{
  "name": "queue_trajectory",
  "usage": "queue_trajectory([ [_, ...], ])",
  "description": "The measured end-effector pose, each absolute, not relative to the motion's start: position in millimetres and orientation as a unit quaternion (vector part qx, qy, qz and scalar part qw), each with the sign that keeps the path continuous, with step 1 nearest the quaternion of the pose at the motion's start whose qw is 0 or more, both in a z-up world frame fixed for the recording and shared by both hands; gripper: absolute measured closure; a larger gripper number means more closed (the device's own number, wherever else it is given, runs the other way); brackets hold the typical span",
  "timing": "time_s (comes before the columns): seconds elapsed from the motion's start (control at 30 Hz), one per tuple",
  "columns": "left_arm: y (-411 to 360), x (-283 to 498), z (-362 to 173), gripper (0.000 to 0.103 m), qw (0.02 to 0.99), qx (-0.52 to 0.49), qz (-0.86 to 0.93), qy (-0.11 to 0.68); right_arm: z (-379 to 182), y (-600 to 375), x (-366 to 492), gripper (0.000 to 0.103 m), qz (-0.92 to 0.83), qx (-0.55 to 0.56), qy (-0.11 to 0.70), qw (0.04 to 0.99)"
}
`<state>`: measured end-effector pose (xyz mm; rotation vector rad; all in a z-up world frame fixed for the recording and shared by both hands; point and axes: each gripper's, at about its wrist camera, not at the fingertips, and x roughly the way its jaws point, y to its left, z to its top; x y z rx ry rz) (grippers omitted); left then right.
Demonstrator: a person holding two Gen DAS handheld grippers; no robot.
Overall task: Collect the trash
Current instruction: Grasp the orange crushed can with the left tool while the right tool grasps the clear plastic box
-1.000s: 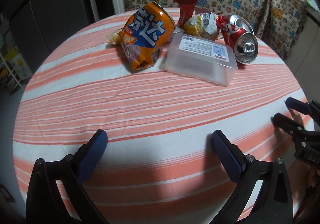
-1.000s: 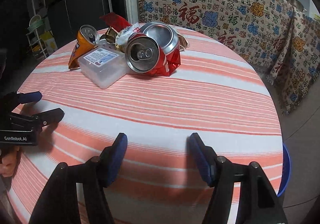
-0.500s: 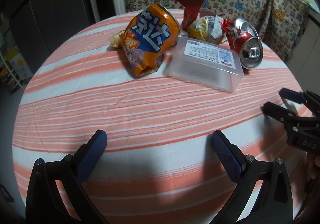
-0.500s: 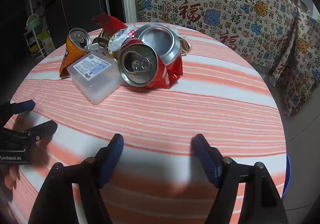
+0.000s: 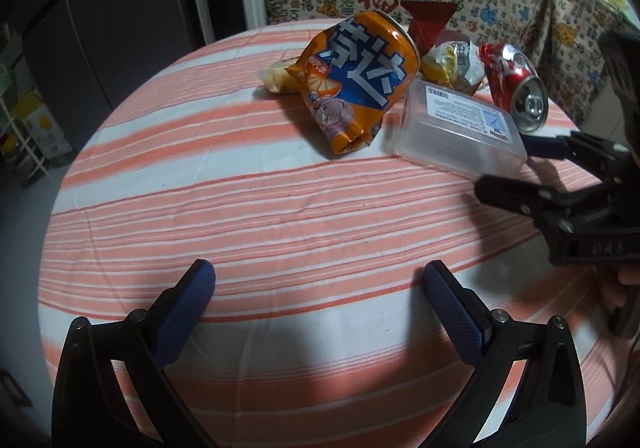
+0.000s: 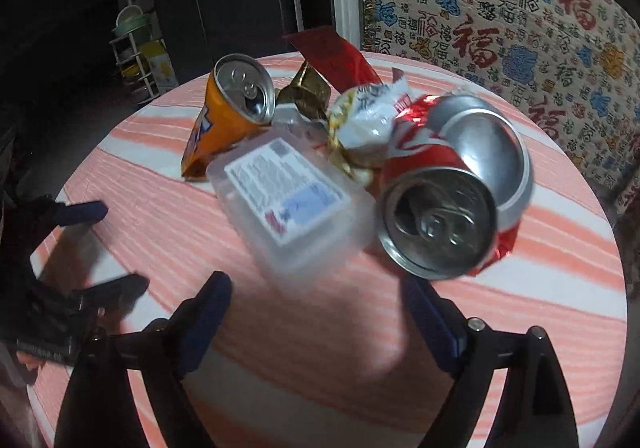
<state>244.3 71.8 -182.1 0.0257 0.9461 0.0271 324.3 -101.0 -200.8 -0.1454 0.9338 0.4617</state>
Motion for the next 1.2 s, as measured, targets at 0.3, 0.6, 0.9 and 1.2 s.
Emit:
queue_trajectory([
  [0.3, 69, 244, -183, 0.000, 0.889, 0.011, 0.009, 0.458, -197, -89, 329, 0.029, 0.250, -0.078, 0.426, 0.866],
  [0.6, 75, 261, -135, 0.001, 0.908, -0.080, -0.010, 0.410, -197, -132, 251, 0.034, 0.129, -0.053, 0.438, 0.888],
  [0.9, 38, 346, -135, 0.034, 0.906, -0.020, -0.010, 0.424, -196, -137, 246, 0.034, 0.115, -0.053, 0.438, 0.890],
  [1.2, 54, 286, -130, 0.062, 0.898, -0.037, -0.084, 0.431, -193, -142, 239, 0.034, 0.114, -0.036, 0.438, 0.891],
])
